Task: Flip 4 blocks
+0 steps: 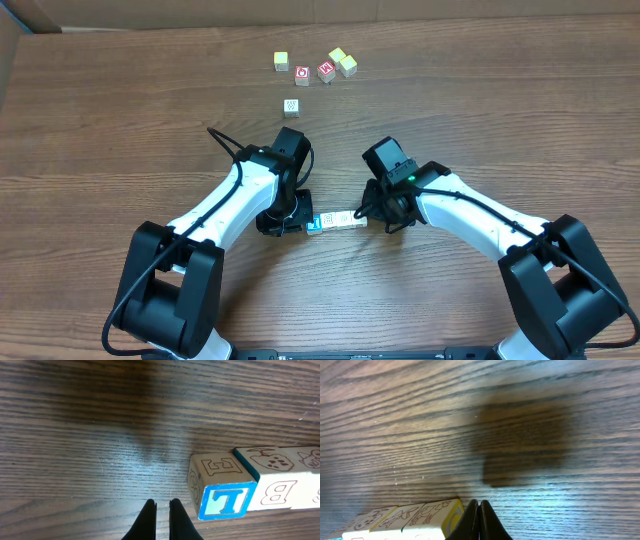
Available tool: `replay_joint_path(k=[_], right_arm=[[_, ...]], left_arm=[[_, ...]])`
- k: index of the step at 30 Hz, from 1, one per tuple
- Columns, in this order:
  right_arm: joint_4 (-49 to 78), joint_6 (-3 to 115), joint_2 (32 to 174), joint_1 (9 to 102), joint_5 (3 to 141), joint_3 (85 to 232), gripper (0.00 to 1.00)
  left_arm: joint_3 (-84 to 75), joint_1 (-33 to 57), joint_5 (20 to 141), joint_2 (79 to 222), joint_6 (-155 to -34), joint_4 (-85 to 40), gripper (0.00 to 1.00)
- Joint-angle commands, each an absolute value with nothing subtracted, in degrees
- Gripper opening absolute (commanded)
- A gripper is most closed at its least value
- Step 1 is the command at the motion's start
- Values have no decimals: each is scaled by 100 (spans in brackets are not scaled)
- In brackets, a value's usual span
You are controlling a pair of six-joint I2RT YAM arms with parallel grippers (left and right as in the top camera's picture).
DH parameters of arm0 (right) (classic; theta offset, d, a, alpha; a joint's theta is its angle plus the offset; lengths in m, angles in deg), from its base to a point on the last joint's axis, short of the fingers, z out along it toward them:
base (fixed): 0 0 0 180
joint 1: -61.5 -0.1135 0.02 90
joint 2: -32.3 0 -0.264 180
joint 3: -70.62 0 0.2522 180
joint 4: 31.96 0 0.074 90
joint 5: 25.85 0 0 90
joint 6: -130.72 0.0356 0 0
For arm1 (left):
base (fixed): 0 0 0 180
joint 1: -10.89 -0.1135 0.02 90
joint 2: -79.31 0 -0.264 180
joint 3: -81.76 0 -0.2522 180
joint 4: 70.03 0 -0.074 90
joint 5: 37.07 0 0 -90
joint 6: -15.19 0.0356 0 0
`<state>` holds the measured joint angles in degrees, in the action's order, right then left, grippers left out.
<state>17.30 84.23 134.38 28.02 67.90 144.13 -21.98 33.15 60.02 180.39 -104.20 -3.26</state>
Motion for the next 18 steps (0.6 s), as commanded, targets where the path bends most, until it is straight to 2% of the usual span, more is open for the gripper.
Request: replay_joint_path(k=[1,18], right_arm=[[1656,8473,13499,2770,6812,14308,4],[1413,8613,13499,2763,7179,14247,4]], left_arm=[[-2334,3380,6004,18105,-10313,-385,4],[-2364,3385,6002,18107,-10311,-538,4]])
